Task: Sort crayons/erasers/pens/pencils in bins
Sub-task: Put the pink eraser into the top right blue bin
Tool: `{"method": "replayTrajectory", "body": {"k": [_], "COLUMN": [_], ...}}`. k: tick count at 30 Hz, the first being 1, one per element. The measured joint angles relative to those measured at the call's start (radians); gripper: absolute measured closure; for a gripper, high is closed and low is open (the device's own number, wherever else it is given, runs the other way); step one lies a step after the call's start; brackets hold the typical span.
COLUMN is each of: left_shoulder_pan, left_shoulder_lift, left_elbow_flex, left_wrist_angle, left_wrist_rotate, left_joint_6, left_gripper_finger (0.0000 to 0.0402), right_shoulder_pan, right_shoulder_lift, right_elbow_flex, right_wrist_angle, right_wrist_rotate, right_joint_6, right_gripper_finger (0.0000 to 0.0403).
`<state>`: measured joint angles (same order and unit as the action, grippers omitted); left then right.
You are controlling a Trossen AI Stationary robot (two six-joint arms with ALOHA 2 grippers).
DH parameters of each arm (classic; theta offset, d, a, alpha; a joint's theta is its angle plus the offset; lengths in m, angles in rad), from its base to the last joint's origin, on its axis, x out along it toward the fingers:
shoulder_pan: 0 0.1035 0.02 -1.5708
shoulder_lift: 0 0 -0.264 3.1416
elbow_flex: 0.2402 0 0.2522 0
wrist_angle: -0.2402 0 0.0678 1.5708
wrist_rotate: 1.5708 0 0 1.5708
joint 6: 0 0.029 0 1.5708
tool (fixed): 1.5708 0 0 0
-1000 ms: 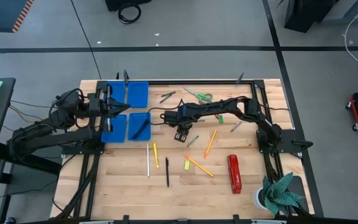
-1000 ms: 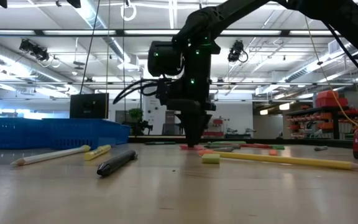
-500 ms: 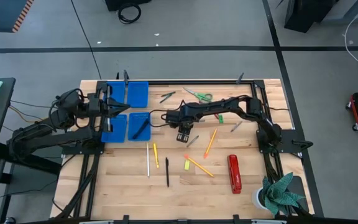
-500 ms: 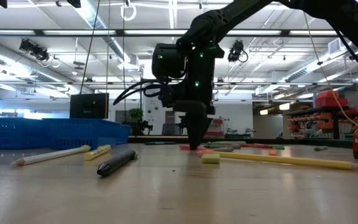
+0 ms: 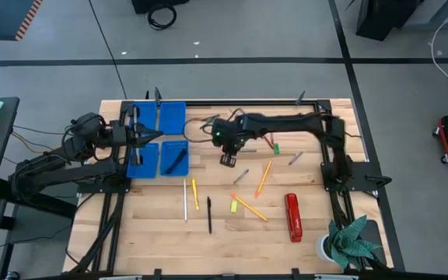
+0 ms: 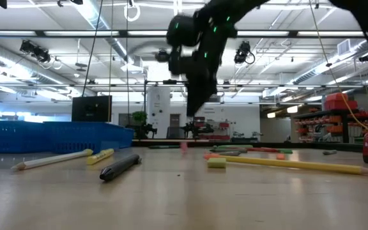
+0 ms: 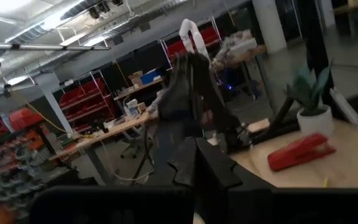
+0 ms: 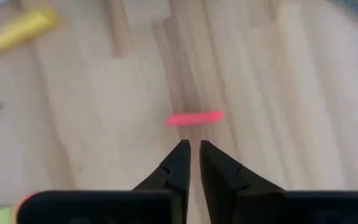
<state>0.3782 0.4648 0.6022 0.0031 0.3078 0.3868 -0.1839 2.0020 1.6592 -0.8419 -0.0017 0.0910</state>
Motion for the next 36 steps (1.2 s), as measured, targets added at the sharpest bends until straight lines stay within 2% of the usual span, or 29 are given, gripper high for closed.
{"method": "replayTrajectory", "body": {"k": [6,12,16,23,26,32,36], "left_shoulder_pan": [0.0,0.0,-0.001,0.0,0.0,0.0,0.0], "left_shoulder_lift": [0.0,0.0,0.0,0.0,0.0,0.0,0.0], "left_elbow_flex": [0.0,0.0,0.0,0.0,0.0,0.0,0.0], "left_wrist_angle": [-0.017,-0.018,-0.03,-0.084,-0.101,-0.114,-0.114], "left_wrist_rotate": [0.0,0.0,0.0,0.0,0.0,0.0,0.0], "left_joint_6": [0.078,0.037,-0.033,-0.113,-0.114,-0.114,-0.114], "left_gripper_finger": [0.0378,0.0384,0.0388,0.0382,0.0386,0.0388,0.038], "right_shoulder_pan": [0.038,0.1,0.125,0.127,0.118,0.11,0.1], "right_shoulder_lift": [-0.171,-0.218,-0.162,0.004,0.073,0.163,0.189], "right_elbow_flex": [0.001,-0.001,0.0,-0.001,-0.001,-0.001,0.0], "right_wrist_angle": [0.004,0.003,0.008,0.02,0.067,0.194,0.204], "right_wrist_rotate": [0.007,0.14,0.142,0.192,0.195,0.196,0.199], "right_joint_6": [0.041,0.019,-0.098,-0.444,-0.548,-0.555,-0.502], "right_gripper_finger": [0.0375,0.0375,0.0347,0.0262,0.0241,0.0236,0.0238]}}
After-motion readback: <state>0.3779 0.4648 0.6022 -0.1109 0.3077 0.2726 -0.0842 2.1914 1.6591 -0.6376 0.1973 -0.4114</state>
